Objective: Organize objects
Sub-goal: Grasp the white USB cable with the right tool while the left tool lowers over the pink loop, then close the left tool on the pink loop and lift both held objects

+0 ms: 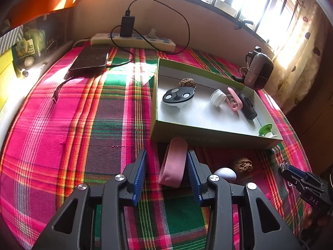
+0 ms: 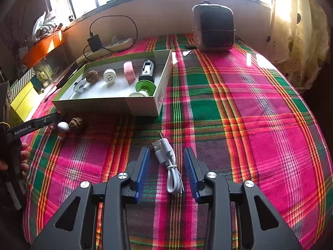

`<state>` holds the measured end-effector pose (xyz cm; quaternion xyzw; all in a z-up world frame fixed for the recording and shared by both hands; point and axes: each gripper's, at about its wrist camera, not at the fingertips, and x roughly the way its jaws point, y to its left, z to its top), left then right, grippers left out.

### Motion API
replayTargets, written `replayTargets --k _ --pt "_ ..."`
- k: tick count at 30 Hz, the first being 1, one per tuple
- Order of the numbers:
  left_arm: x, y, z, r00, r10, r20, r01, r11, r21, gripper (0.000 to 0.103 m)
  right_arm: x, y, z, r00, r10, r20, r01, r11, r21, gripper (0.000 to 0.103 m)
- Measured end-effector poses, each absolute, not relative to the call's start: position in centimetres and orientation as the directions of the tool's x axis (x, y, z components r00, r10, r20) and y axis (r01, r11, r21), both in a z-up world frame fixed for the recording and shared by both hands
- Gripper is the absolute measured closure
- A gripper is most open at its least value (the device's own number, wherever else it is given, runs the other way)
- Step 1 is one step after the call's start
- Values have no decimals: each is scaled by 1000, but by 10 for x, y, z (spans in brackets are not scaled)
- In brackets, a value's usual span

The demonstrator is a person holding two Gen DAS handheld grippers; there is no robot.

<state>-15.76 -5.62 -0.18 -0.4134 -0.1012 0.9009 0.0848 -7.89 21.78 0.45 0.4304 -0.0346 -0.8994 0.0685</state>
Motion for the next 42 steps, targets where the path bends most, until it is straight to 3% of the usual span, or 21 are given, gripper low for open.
replayTargets --k 12,24,30,35,42 --pt "-158 -45 -1 -642 180 -745 -67 -981 -180 67 -84 206 1 -608 -127 -783 182 -983 19 67" --pt "-158 -38 -1 -640 128 -758 -66 -992 -111 67 -84 208 2 -608 -130 -783 194 -981 13 68" --pt "-157 -42 -1 -643 107 -759 -39 -993 -107 78 -84 211 3 -614 -112 -782 168 -986 9 82" --pt "-157 -45 -2 -644 93 -760 -15 -994 -109 87 -84 211 3 -615 -101 -782 165 -986 -2 82" --pt "-158 -44 -2 -643 80 -761 -14 -996 -93 87 -84 210 3 -615 -101 -782 165 -986 -3 82"
